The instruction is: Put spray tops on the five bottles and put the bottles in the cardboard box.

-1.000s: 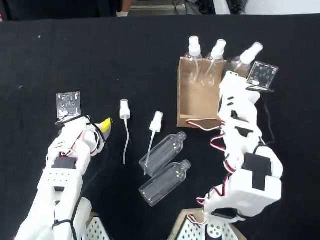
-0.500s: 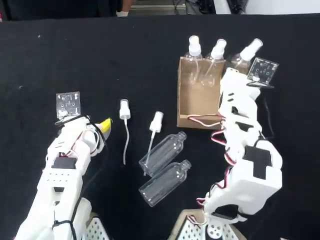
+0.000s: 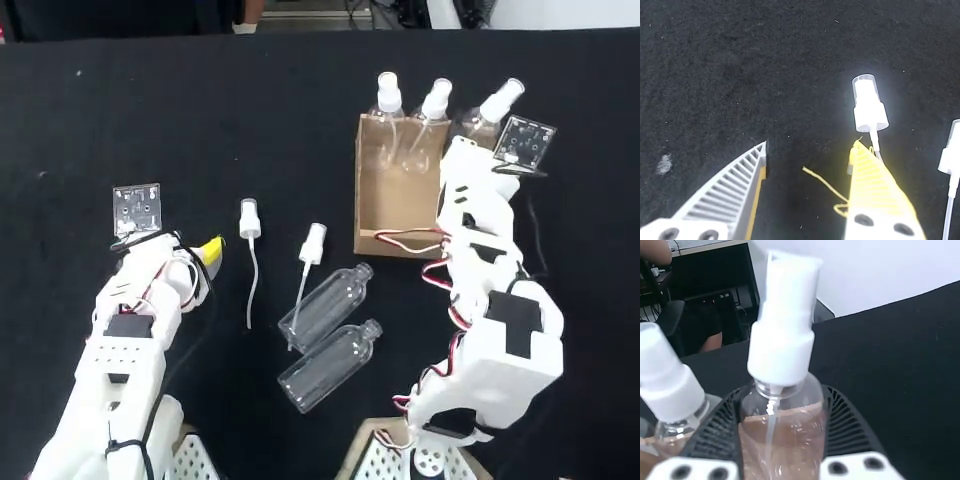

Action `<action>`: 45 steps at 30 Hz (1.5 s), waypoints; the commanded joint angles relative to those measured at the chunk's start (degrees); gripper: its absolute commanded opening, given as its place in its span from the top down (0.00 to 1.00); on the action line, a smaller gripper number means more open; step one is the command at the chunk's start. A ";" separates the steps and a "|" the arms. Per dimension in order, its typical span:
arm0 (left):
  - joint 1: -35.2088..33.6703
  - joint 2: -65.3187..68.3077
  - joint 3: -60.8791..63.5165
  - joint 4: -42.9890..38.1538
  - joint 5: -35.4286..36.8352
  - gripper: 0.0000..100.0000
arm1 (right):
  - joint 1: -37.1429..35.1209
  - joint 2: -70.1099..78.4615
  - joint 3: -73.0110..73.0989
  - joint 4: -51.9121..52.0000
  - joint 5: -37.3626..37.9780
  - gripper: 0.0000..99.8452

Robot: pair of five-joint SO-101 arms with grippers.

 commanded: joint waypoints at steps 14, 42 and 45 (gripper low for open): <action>0.57 -0.35 -0.48 -1.05 -0.44 0.74 | 1.05 -0.13 -4.88 -1.41 -0.35 0.99; 0.57 -0.35 -0.48 -1.05 -0.44 0.74 | 1.05 5.85 -10.24 -1.41 -0.35 0.99; 0.57 -0.35 -0.48 -1.05 -0.44 0.74 | 1.05 7.08 -10.24 -1.41 -0.35 0.99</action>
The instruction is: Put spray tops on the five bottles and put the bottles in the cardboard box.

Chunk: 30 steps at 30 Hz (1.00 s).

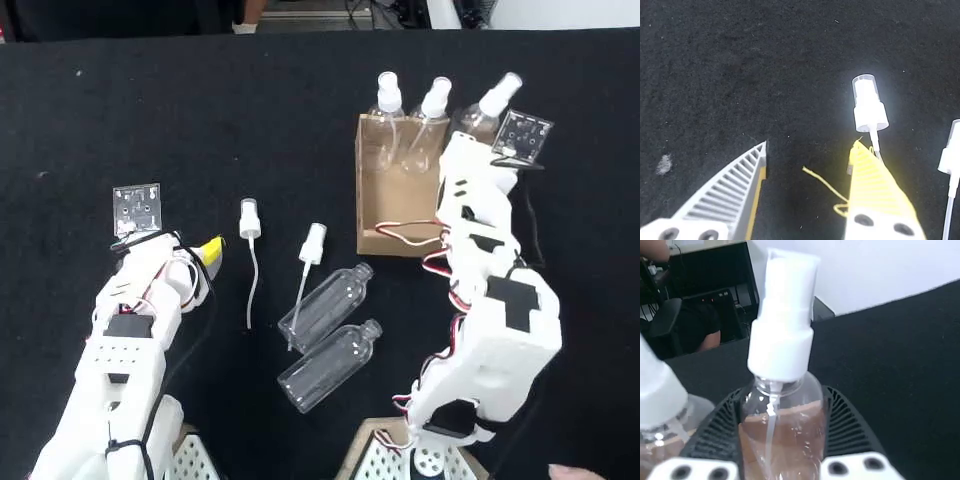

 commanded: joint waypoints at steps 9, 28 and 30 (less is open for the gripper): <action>0.57 -0.35 -0.48 -1.05 -0.44 0.74 | 1.05 1.63 -3.91 -1.67 -0.35 0.99; 0.57 -0.62 -0.48 -1.05 -0.44 0.74 | 0.79 1.63 -3.91 -1.76 -0.35 0.99; 0.57 -0.53 -0.48 -1.05 -0.44 0.74 | 0.79 1.63 -3.74 -1.76 -0.35 0.98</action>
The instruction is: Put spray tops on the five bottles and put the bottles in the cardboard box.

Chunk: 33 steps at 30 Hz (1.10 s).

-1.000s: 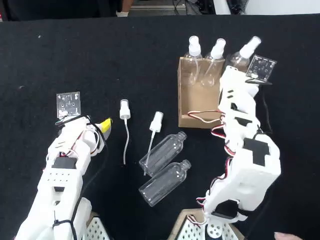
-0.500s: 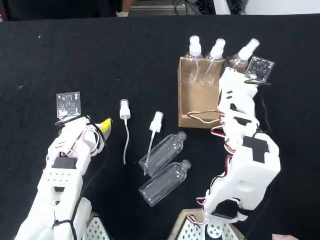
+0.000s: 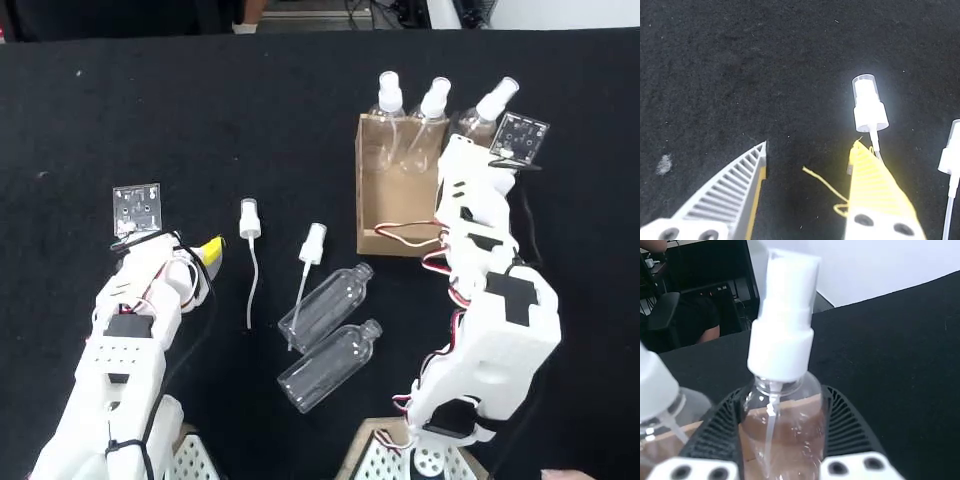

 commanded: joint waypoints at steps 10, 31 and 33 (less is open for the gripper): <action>0.57 -0.35 -0.57 -1.05 -0.44 0.74 | 0.62 -0.22 -2.77 -1.32 -0.35 0.89; 0.57 -0.35 -0.57 -1.14 -0.44 0.74 | 0.62 -0.22 -1.89 -1.23 -0.35 0.87; 0.57 -0.35 -0.66 -1.14 -0.44 0.74 | 0.53 -0.13 -1.80 -1.23 -0.35 0.82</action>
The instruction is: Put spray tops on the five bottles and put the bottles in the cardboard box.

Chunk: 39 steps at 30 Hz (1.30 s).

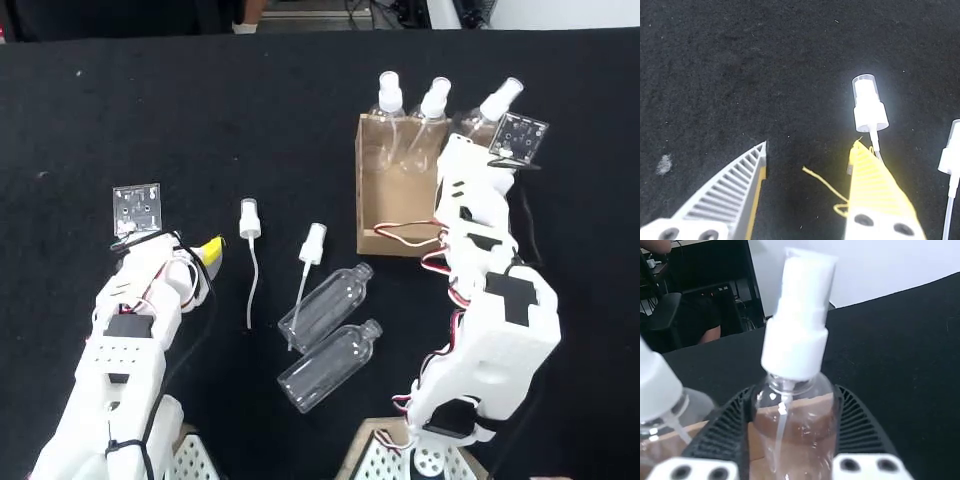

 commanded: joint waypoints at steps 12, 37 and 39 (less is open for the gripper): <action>0.57 -0.35 -0.84 -1.14 -0.44 0.74 | 0.70 -0.31 -0.04 -1.32 -0.44 0.78; 0.57 -0.70 -0.57 -1.14 -0.44 0.74 | 0.79 -8.13 9.01 -1.23 -0.53 0.78; 0.57 -0.70 -0.57 -1.14 -0.44 0.74 | 0.79 -8.13 9.01 -1.23 -0.53 0.78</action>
